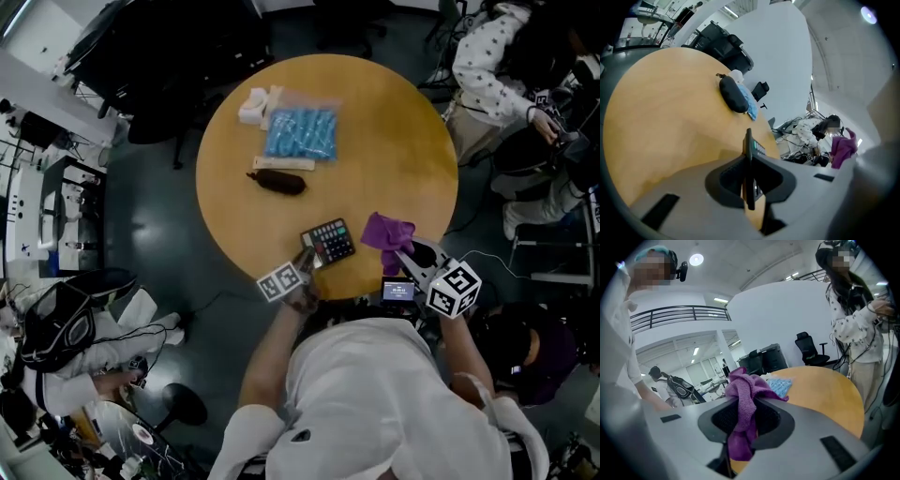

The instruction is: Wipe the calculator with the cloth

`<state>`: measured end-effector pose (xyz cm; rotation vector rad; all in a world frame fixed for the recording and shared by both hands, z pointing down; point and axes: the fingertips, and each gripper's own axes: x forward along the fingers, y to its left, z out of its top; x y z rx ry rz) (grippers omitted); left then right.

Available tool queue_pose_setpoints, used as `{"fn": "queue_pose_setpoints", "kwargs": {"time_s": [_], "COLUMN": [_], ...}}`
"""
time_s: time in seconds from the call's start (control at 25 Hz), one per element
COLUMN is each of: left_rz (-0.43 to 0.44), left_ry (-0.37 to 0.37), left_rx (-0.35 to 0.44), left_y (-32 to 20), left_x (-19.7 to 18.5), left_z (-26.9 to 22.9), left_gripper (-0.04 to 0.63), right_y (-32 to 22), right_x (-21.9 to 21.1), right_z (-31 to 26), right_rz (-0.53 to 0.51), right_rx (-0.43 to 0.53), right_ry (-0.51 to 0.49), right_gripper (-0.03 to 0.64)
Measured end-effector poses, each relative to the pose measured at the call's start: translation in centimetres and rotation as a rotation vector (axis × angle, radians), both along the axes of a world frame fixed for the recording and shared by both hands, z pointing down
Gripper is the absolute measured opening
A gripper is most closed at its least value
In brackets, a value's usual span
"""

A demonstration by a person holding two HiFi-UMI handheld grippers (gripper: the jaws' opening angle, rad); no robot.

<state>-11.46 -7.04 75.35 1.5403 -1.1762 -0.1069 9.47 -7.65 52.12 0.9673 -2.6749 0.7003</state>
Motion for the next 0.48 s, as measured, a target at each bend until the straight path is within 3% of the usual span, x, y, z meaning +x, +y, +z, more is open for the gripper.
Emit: {"fn": "queue_pose_setpoints", "kwargs": {"time_s": [0.48], "left_rz": [-0.059], "left_ry": [0.012], "left_rx": [-0.099], "left_y": [1.8], "left_x": [-0.9], "left_z": [3.8], "left_gripper": [0.048], "right_y": [0.4], "right_x": [-0.1], "right_z": [-0.7], "right_rz": [-0.007], "right_rx": [0.004], "right_ry": [0.008], "right_gripper": [0.086]}}
